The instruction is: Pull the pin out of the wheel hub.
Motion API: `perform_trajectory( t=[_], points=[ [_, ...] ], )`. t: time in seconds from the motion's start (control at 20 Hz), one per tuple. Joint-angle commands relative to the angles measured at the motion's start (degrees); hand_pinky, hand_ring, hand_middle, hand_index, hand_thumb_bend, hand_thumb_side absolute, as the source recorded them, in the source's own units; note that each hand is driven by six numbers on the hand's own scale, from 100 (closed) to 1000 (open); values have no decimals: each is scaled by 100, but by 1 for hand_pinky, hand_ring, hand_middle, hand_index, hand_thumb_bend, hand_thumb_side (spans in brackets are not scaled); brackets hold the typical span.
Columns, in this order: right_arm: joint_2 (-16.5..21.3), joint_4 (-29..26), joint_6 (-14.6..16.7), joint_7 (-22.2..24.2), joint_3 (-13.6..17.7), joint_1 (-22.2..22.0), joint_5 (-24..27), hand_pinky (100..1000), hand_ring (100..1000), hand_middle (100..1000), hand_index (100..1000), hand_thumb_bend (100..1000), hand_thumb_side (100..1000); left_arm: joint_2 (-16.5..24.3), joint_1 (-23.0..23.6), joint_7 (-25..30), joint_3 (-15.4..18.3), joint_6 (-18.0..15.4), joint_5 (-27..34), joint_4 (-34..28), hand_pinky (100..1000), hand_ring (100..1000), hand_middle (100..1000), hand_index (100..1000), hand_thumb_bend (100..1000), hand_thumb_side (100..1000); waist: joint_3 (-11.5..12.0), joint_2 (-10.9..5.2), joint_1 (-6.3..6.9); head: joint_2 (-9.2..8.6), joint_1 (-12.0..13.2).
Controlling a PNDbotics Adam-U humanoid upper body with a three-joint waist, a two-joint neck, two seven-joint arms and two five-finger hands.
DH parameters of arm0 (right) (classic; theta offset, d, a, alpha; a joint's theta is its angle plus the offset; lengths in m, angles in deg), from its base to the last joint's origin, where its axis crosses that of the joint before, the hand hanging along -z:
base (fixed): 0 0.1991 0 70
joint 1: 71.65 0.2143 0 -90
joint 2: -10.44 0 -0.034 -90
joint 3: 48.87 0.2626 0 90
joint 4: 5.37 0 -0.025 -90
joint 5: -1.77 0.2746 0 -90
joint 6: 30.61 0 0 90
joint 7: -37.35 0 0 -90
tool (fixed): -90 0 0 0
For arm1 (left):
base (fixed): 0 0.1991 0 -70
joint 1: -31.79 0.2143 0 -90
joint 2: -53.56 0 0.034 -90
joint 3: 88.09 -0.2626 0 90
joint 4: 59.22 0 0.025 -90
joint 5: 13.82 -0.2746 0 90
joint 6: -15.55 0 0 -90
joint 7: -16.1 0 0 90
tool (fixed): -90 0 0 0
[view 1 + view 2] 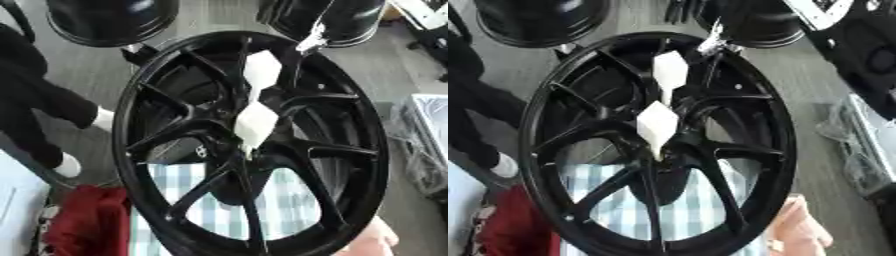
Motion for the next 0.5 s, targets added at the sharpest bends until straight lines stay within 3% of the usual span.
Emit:
perform_trajectory(
  t=[0.05,0.5],
  points=[
    [127,-309,169,352,-64,87,294,816,816,774,850,516,459,148,-61,20,8,-9,3,-67,724,782,703,747,281,585,13,-99,32,-2,-16],
    [204,-986,-417,352,-216,43,552,810,815,774,853,583,444,134,-66,25,4,-10,13,-68,725,782,703,747,282,586,33,-99,51,-65,6]
  ],
)
